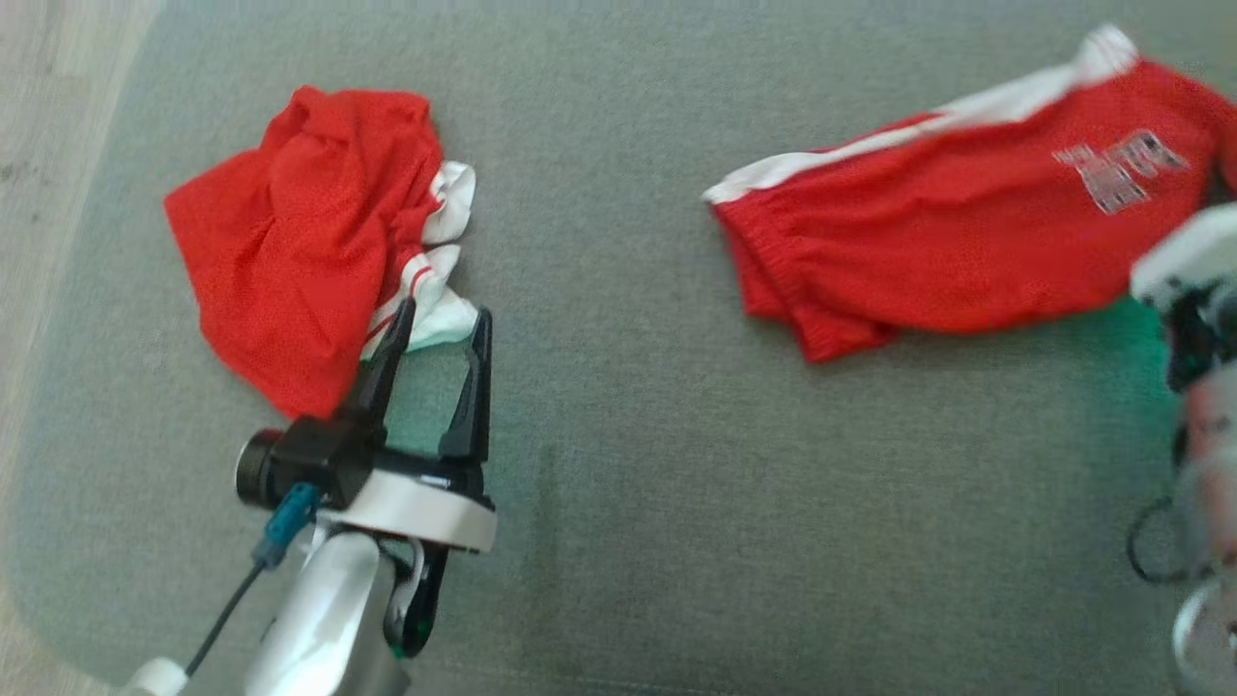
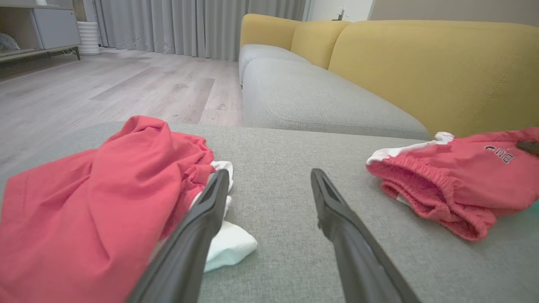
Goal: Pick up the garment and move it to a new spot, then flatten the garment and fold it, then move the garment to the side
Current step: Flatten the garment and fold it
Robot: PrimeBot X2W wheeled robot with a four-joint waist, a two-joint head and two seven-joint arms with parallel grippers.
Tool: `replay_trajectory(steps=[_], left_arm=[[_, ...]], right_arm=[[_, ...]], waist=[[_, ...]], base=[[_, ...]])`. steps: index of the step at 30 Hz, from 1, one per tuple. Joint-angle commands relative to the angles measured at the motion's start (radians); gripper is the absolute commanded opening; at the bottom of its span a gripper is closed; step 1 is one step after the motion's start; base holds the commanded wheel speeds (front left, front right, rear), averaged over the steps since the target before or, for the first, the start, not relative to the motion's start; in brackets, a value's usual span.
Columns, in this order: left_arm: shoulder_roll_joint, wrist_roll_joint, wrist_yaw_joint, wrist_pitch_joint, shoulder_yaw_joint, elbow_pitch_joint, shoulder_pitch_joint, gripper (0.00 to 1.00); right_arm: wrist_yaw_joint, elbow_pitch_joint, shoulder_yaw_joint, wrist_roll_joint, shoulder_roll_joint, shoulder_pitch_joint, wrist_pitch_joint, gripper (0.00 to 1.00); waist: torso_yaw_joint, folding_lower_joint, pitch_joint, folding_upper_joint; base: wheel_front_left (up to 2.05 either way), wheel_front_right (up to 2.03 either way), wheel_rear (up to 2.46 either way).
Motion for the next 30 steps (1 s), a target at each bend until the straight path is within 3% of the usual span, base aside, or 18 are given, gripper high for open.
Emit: replay_trajectory(steps=[1,10,16,30], left_arm=[[0.007,0.012,-0.002,-0.005,0.049,-0.026,0.002,1.00],[-0.002,0.018,0.002,-0.005,0.067,-0.029,0.037,1.00],[-0.005,0.024,-0.002,-0.005,0.074,-0.027,0.047,1.00],[-0.008,0.036,-0.004,-0.005,0.073,-0.008,0.073,1.00]], right_arm=[[-0.001,-0.024,0.010,0.021,-0.015,0.021,-0.014,0.00],[-0.001,-0.092,-0.031,0.123,-0.056,0.164,-0.010,0.00],[-0.001,-0.171,-0.010,0.166,-0.034,0.215,0.008,0.00],[-0.001,-0.417,0.271,0.371,0.095,0.295,0.034,0.00]], waist=[[-0.023,0.0001,-0.026,0.0000],[-0.057,0.0001,-0.072,0.0000],[-0.065,0.0001,-0.083,0.0000],[-0.052,0.0001,-0.156,0.0000]], base=[[0.00,0.00,0.00],[0.00,0.00,0.00],[0.00,0.00,0.00],[0.00,0.00,0.00]])
